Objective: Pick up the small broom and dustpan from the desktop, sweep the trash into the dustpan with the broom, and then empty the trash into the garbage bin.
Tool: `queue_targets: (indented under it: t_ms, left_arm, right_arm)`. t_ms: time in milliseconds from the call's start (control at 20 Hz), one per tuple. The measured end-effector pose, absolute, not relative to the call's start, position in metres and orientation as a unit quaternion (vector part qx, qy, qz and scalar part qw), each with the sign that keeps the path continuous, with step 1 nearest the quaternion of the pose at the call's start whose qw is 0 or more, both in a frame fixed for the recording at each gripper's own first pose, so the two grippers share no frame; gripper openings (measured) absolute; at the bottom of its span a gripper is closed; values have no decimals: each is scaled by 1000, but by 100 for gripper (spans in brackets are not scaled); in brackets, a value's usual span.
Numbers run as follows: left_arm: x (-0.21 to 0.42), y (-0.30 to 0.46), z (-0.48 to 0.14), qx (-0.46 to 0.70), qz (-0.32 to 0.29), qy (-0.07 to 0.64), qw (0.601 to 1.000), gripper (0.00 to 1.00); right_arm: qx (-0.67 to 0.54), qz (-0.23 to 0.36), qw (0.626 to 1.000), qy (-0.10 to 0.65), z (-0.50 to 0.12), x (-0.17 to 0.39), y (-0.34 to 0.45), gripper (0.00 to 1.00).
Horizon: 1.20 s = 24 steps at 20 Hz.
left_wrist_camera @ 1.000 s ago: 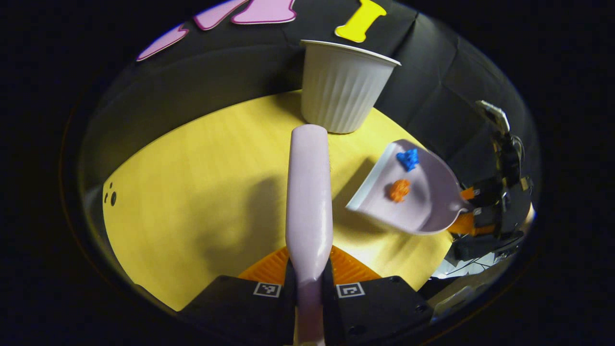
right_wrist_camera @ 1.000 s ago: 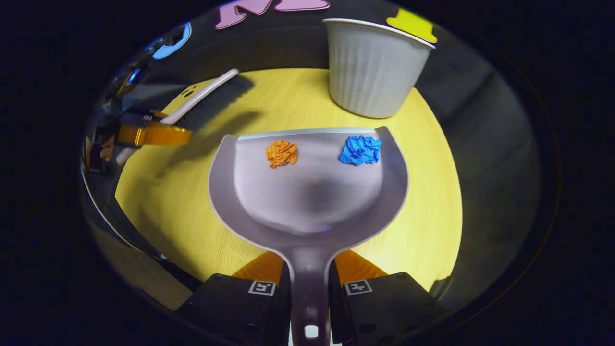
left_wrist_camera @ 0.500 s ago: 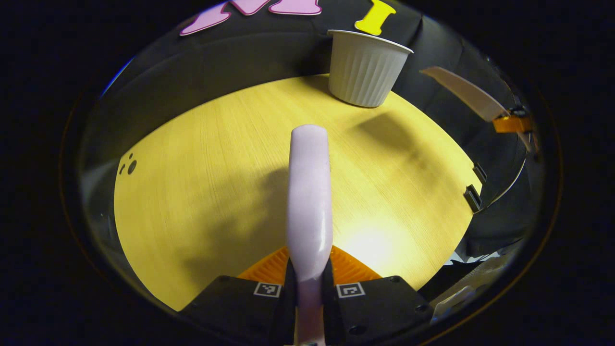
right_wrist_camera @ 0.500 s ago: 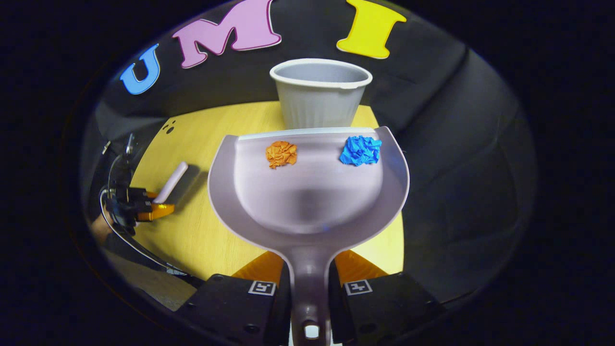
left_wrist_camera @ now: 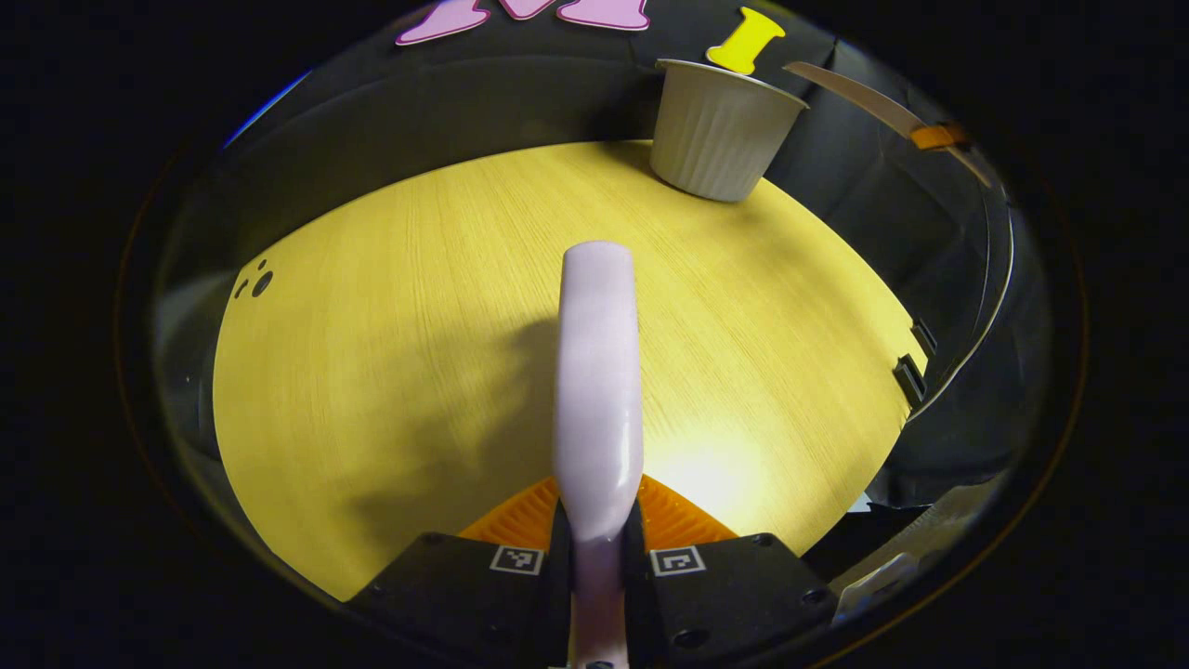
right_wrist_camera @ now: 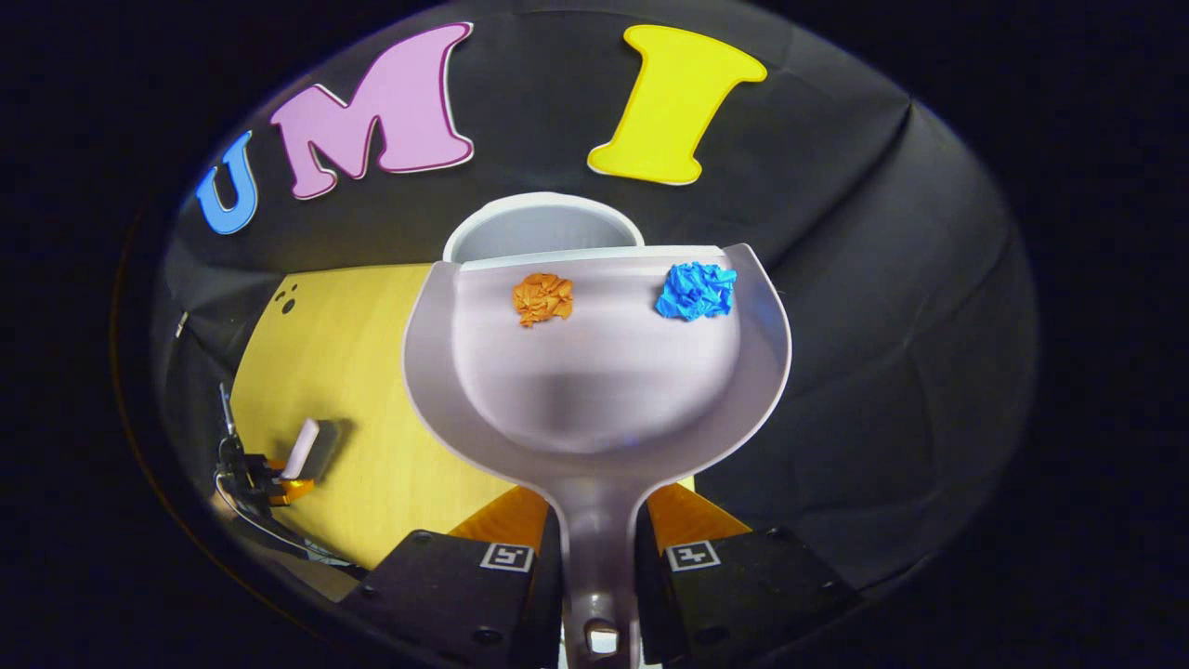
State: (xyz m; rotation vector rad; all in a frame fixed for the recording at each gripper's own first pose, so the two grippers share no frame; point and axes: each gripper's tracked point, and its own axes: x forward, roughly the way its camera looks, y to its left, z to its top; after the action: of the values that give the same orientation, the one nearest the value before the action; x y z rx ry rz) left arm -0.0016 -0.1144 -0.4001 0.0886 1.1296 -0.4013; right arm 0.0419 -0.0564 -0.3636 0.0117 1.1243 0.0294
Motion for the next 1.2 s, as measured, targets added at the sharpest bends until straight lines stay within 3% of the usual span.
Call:
queue_targets:
  t_ms: [200,250,300,350,400,550,600,900,1200]
  left_arm:
    - [-4,-109,-404,33,-183,535,824,27]
    - [-5,-108,-405,30,-181,535,824,28]
    - [-4,-105,-405,26,-179,537,824,27]
    - [-4,-103,-407,22,-176,537,824,27]
    - [-4,-102,-408,18,-174,538,824,27]
    - [-5,-98,-411,15,-170,538,826,26]
    - [-5,-98,-412,14,-168,538,826,28]
    - [-11,-88,-420,4,-157,544,825,28]
    - [-10,-82,-421,1,-146,545,825,27]
  right_arm:
    - [-43,11,835,549,-359,43,-63,37]
    - [-53,13,832,553,-360,41,-65,41]
    - [-64,16,827,558,-361,40,-67,36]
    - [-80,17,820,566,-359,40,-72,32]
    - [-103,18,812,574,-357,41,-80,36]
    - [-164,26,785,596,-348,47,-102,36]
    - [-174,29,778,603,-342,50,-108,32]
    - [-234,48,730,640,-336,57,-114,36]
    - [-239,58,725,643,-340,67,-110,40]
